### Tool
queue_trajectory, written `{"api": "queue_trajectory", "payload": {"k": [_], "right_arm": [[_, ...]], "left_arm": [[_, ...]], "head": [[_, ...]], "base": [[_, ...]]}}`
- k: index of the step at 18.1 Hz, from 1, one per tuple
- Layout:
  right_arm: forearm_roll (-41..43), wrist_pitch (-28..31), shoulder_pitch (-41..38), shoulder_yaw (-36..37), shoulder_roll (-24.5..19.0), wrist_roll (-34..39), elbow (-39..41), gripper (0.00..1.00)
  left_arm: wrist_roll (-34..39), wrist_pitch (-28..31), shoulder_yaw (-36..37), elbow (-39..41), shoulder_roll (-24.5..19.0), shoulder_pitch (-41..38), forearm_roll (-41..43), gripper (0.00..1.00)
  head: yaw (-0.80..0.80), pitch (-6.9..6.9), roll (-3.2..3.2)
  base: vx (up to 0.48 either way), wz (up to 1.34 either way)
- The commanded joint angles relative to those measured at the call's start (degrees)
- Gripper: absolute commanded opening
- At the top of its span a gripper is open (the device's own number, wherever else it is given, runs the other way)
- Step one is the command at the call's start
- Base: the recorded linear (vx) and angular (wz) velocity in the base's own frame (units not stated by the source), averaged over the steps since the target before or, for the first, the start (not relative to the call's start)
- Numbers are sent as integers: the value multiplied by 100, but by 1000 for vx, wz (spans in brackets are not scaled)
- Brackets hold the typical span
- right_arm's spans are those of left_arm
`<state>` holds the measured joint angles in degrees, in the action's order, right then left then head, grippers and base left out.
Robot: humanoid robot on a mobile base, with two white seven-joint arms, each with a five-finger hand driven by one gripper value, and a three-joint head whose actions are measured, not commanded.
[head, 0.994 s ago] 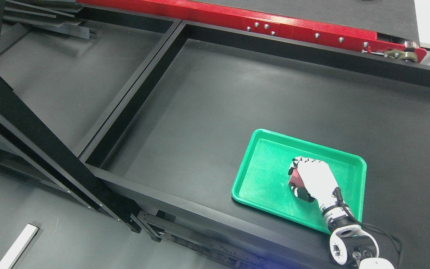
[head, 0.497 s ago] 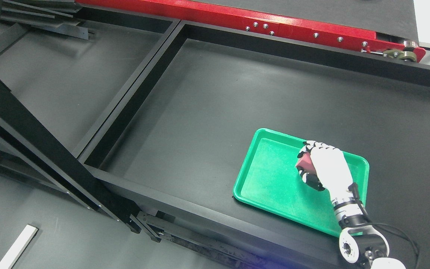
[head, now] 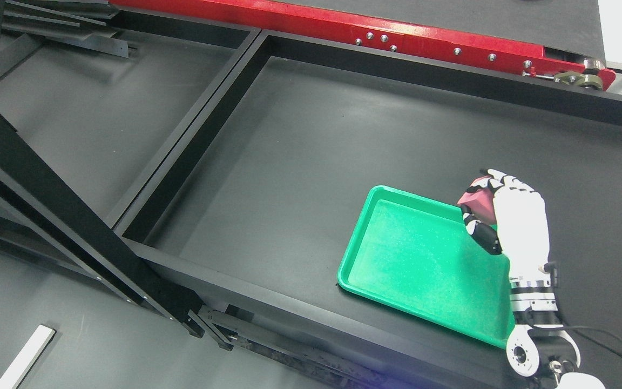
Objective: Pick pink block from left shelf to tray
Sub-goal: 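Lift the pink cube out of the green tray with the right hand, then turn and drive to the white table holding the cube in the right hand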
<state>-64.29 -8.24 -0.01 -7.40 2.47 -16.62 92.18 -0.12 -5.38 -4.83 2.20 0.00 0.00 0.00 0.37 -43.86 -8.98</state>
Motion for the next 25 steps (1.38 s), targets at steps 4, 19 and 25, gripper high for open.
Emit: {"api": "queue_trajectory", "payload": {"k": [4, 19, 25], "right_arm": [[137, -2, -79, 230, -10, -438, 212, 0], [145, -2, -166, 230, -10, -438, 221, 0], [145, -2, -210, 221, -10, -438, 221, 1]], "left_arm": [[3, 2, 0, 0, -100, 61, 9, 100], [3, 2, 0, 0, -100, 61, 9, 100], [3, 2, 0, 0, -100, 61, 9, 100]], "head": [[0, 0, 0], [0, 0, 0], [0, 0, 0]], "base": [[-8, 33], [-76, 223], [-143, 865]]}}
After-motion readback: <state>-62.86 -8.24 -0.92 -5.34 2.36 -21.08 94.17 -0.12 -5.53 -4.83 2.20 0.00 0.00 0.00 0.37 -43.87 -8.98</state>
